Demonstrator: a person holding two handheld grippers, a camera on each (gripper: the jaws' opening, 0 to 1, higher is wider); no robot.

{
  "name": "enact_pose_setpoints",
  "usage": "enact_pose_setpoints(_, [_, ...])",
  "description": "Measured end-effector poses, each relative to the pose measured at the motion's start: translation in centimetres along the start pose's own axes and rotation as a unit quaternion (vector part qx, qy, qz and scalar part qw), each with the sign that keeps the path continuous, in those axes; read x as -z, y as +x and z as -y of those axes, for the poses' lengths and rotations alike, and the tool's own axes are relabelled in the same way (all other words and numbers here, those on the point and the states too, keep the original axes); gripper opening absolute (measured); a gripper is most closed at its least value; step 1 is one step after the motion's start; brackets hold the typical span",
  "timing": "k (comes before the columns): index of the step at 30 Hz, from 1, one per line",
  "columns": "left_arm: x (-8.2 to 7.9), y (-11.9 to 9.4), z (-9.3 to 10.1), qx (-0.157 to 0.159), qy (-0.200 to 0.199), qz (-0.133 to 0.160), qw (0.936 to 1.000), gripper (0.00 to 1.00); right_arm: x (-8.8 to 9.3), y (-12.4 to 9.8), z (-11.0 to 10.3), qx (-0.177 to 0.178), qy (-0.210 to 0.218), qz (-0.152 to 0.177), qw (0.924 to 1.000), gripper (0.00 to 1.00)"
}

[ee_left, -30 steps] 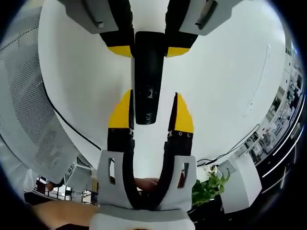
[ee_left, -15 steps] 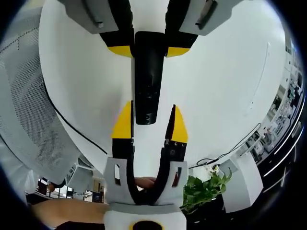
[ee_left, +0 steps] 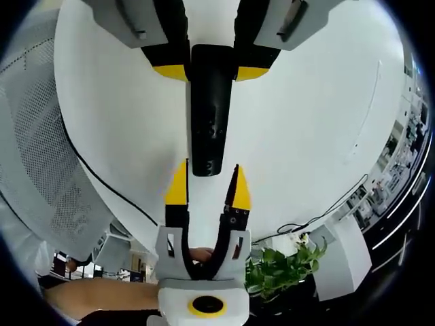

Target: Press the specified remote control buttons in sequence, fully releasing each button before pressing the next.

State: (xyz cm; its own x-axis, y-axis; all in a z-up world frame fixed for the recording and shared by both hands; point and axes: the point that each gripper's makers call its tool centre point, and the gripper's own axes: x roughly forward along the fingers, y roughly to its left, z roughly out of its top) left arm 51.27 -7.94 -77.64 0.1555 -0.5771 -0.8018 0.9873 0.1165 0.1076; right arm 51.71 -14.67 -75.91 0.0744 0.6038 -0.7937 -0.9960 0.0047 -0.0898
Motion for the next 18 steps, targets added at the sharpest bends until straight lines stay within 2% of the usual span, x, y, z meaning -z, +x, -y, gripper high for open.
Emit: enact_pose_setpoints(18, [0.1, 0.0, 0.0, 0.003, -0.007, 0.007, 0.9999, 0.23, 1.3, 0.2, -0.3, 0.000, 0.019, 0.021, 0.9996, 0.30])
